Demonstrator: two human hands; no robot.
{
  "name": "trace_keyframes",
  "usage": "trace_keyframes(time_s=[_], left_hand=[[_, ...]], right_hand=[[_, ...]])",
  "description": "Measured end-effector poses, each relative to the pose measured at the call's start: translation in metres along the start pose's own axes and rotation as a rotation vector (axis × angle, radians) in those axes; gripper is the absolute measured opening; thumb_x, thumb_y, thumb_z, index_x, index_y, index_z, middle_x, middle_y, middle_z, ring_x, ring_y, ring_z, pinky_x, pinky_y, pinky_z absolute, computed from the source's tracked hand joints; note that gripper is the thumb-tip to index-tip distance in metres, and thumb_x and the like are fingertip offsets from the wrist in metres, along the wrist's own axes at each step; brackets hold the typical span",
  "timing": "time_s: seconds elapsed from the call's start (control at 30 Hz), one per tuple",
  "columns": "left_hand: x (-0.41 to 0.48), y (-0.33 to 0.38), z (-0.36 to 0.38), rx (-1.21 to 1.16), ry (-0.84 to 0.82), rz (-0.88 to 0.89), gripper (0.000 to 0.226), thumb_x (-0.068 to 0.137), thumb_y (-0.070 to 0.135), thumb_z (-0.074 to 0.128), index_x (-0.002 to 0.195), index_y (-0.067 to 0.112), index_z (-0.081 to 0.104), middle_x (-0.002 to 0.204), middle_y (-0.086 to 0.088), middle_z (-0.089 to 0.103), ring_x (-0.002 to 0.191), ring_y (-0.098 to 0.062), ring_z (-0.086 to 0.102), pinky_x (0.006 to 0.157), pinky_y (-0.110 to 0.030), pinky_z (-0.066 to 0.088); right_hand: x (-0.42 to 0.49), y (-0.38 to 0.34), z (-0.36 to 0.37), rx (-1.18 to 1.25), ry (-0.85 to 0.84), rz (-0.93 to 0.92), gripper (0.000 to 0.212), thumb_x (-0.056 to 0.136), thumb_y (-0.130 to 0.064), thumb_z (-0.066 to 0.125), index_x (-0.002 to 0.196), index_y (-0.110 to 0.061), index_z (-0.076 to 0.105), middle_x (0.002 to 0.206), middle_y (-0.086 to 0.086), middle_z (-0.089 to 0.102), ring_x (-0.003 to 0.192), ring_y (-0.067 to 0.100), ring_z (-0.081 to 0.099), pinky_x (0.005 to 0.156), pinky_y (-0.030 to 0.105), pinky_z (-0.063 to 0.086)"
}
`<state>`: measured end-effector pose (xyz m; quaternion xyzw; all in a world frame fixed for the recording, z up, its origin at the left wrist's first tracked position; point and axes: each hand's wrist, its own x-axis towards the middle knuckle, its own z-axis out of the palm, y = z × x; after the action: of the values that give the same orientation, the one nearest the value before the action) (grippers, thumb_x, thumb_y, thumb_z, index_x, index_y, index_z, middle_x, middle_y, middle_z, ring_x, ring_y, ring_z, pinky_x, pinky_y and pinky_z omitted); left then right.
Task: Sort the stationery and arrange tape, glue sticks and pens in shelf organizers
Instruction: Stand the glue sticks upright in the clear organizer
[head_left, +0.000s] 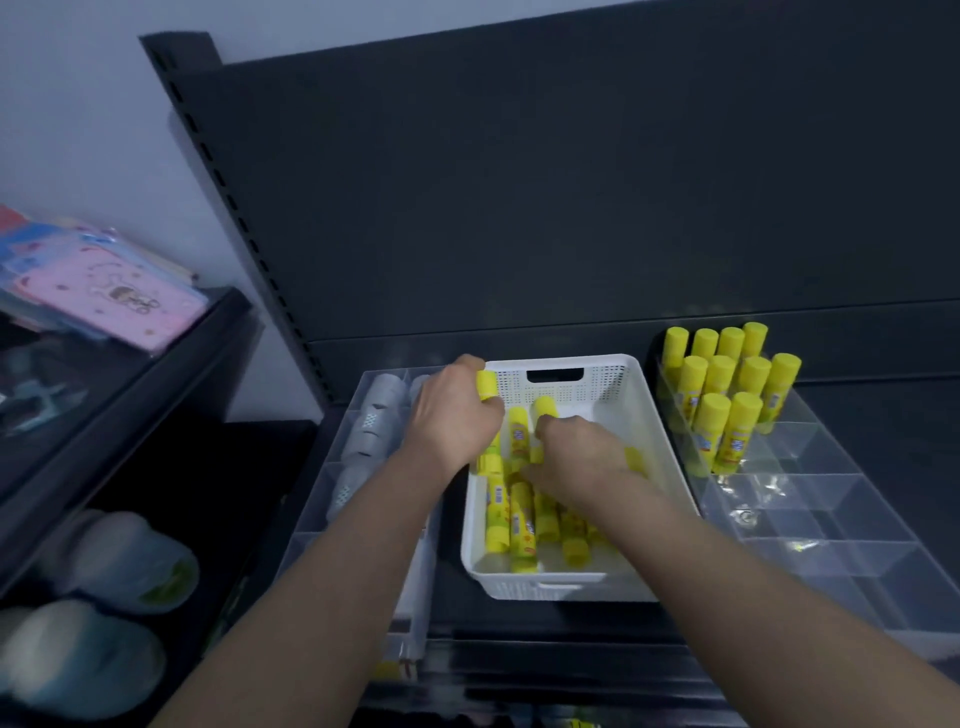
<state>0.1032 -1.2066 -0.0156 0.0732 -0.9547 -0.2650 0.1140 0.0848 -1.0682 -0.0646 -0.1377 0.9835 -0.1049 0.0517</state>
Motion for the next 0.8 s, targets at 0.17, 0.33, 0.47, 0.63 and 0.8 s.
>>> trace_keyframes(time_s=[0.17, 0.33, 0.47, 0.63, 0.8], left_hand=[[0.001, -0.007, -0.002, -0.043, 0.018, 0.032, 0.048, 0.084, 0.024, 0.059, 0.131, 0.020, 0.051, 0.108, -0.004, 0.067, 0.105, -0.027, 0.058, 0.080, -0.030, 0.047], [0.007, 0.000, 0.003, -0.094, 0.051, 0.071, 0.046, 0.082, 0.023, 0.059, 0.128, 0.021, 0.054, 0.105, -0.003, 0.069, 0.102, -0.025, 0.061, 0.076, -0.026, 0.043], [0.010, 0.025, 0.014, -0.165, 0.051, 0.094, 0.037, 0.084, 0.024, 0.058, 0.120, 0.024, 0.058, 0.107, -0.002, 0.069, 0.100, -0.026, 0.062, 0.083, -0.035, 0.051], [0.005, 0.089, 0.039, -0.415, 0.034, 0.166, 0.018, 0.082, 0.026, 0.065, 0.100, 0.030, 0.062, 0.087, 0.010, 0.066, 0.083, -0.015, 0.065, 0.077, -0.037, 0.054], [-0.006, 0.164, 0.075, -0.601, -0.111, 0.263, 0.025, 0.080, 0.019, 0.069, 0.097, 0.032, 0.057, 0.089, 0.007, 0.065, 0.080, -0.018, 0.066, 0.079, -0.041, 0.056]], right_hand=[[0.007, -0.011, -0.002, -0.002, 0.024, 0.129, 0.041, 0.074, -0.034, 0.064, 0.107, -0.019, 0.044, 0.103, 0.001, 0.062, 0.097, 0.024, 0.060, 0.067, 0.028, 0.037], [-0.011, 0.002, -0.026, 0.439, 0.058, 0.237, 0.060, 0.062, -0.043, 0.070, 0.118, -0.032, 0.049, 0.076, -0.015, 0.062, 0.080, 0.009, 0.061, 0.062, 0.025, 0.045], [-0.037, 0.028, -0.061, 0.632, 0.207, 0.141, 0.034, 0.064, -0.030, 0.068, 0.097, -0.030, 0.067, 0.063, -0.012, 0.064, 0.056, 0.003, 0.057, 0.053, 0.022, 0.042], [-0.074, 0.085, -0.105, 0.564, 0.435, 0.151, 0.034, 0.070, -0.026, 0.066, 0.102, -0.034, 0.067, 0.069, -0.012, 0.064, 0.067, 0.007, 0.060, 0.057, 0.021, 0.043], [-0.097, 0.162, -0.127, 0.414, 0.516, 0.237, 0.039, 0.069, -0.025, 0.066, 0.107, -0.030, 0.061, 0.091, -0.002, 0.064, 0.084, 0.019, 0.060, 0.069, 0.028, 0.044]])
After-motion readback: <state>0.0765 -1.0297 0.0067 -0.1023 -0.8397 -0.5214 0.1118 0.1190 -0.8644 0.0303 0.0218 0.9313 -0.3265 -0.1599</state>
